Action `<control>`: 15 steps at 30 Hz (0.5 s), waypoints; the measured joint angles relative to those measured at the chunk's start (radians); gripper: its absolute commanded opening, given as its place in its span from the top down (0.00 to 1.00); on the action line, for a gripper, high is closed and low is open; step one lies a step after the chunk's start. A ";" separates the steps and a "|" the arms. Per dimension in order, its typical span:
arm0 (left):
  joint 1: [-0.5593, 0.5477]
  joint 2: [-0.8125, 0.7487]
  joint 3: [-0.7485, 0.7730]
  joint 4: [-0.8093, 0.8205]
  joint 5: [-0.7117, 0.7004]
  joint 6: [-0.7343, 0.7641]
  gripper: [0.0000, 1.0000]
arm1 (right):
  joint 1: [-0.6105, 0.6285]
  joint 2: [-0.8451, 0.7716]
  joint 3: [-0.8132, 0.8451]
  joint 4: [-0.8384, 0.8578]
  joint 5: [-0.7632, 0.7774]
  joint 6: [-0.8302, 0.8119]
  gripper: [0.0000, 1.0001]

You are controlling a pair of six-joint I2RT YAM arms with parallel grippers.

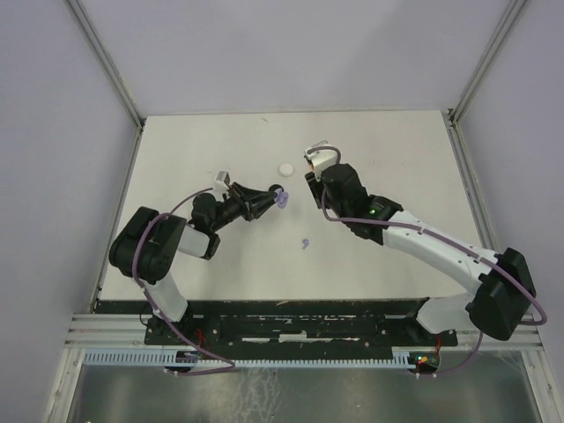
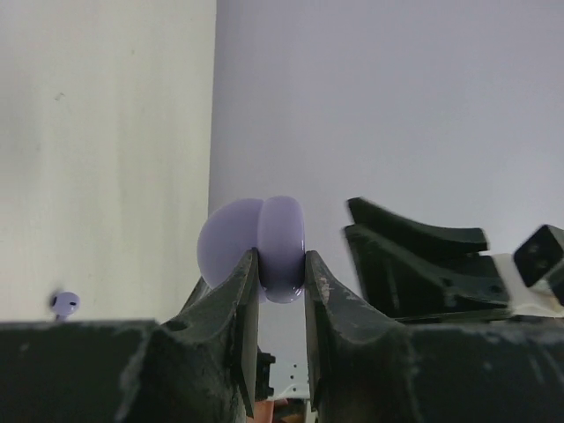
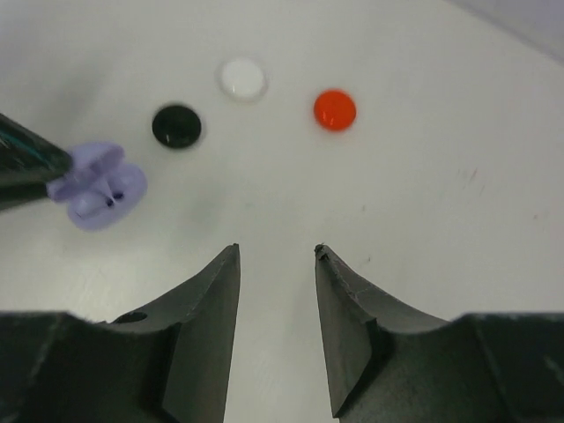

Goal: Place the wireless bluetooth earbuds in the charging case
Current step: Pick up the earbud from the center of the board.

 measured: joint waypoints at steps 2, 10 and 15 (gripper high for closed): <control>0.025 -0.030 -0.035 -0.018 -0.007 0.024 0.97 | 0.000 0.053 0.014 -0.127 -0.013 0.071 0.52; 0.080 -0.221 -0.125 -0.114 -0.028 0.124 0.97 | 0.000 0.252 0.021 -0.334 -0.101 0.259 0.51; 0.090 -0.310 -0.157 -0.189 -0.039 0.181 0.97 | 0.000 0.341 0.042 -0.364 -0.146 0.381 0.43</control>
